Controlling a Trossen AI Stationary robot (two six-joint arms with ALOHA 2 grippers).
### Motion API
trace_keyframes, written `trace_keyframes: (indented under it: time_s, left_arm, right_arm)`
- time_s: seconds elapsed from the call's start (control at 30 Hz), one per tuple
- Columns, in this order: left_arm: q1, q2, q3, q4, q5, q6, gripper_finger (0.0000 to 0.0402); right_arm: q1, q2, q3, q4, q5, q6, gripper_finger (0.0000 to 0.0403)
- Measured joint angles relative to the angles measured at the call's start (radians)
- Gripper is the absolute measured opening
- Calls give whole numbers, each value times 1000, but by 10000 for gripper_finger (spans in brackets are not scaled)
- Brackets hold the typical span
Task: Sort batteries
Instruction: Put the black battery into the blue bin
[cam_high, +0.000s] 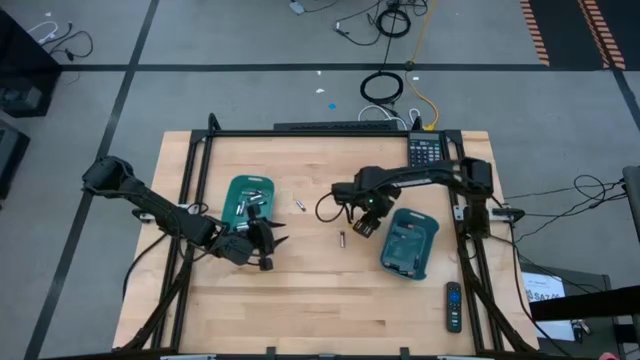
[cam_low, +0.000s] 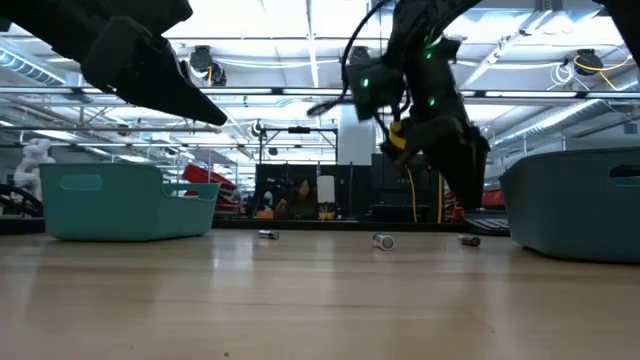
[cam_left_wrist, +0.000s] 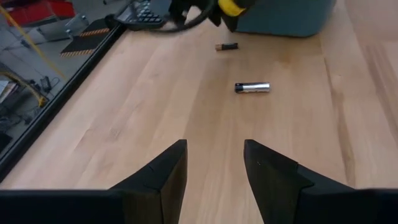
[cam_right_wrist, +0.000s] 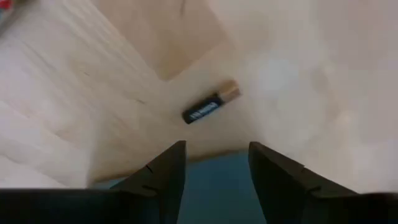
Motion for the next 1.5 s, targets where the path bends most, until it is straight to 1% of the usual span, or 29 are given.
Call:
trace_keyframes:
  time_s: [0.1,0.23,0.27,0.5,0.7,0.97,1.07,1.13,1.2,1.23,1.27,1.4,1.5]
  left_arm:
    - [0,0,0,-1,23,31,169]
    - [-1,0,0,-2,24,64,169]
    - [-1,0,0,-2,24,66,169]
    - [0,0,0,-5,49,69,169]
    - [-1,0,0,-8,50,71,169]
    - [-1,0,0,-42,50,68,169]
    - [0,0,0,-53,50,65,169]
    - [-1,0,0,-54,50,65,169]
    - [0,0,0,-54,50,65,169]
    - [0,0,0,-53,50,65,169]
    - [0,0,0,-52,50,67,169]
    - [0,0,0,-48,49,69,169]
    - [0,0,0,-47,49,67,169]
  right_arm:
    - [-5,34,0,17,-47,-6,165]
    - [-6,51,0,51,-124,1,166]
    - [-7,53,1,51,-130,5,166]
    - [-50,55,1,41,-125,28,166]
    - [-67,92,1,43,-124,27,167]
    - [-81,168,5,46,-133,-61,163]
    - [-87,176,5,57,-132,-124,138]
    - [-86,177,4,63,-124,-164,99]
    - [-87,178,6,62,-117,-191,43]
    - [-86,179,11,60,-113,-207,25]
    - [-82,179,18,57,-104,-216,17]
    - [-74,184,60,43,-51,-242,10]
    - [-73,174,94,64,-24,-251,5]
